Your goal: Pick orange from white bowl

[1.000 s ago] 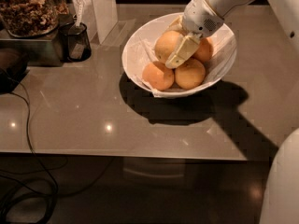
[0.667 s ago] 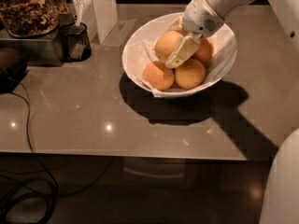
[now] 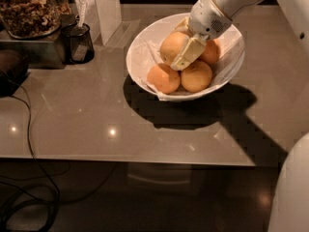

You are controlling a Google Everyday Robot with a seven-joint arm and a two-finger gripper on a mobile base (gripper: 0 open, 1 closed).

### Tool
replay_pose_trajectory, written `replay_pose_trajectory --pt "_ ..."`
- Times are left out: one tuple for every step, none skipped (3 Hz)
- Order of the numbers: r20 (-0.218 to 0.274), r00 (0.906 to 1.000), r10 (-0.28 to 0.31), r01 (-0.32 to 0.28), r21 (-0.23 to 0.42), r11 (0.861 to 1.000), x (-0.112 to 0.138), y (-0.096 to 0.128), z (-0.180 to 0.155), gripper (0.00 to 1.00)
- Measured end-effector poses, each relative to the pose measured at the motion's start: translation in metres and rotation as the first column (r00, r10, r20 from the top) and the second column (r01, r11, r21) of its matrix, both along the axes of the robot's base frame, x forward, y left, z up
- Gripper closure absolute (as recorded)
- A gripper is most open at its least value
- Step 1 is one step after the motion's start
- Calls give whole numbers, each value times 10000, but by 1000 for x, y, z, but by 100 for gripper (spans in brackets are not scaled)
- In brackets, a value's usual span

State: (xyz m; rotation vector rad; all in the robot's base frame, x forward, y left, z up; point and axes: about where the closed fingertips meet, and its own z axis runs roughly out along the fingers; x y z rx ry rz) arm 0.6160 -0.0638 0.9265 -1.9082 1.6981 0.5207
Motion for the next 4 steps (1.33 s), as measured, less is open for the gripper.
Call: replay_pose_trajectory --pt "17 10000 -8 8 -5 10000 1 2 0 100" --pt "505 9986 -148 132 309 9994 -21 1 22 100" --pt "1497 9858 -756 622 922 9938 -70 -7 60 100" --pt "1873 9777 -951 736 1185 9902 -90 -6 70 100"
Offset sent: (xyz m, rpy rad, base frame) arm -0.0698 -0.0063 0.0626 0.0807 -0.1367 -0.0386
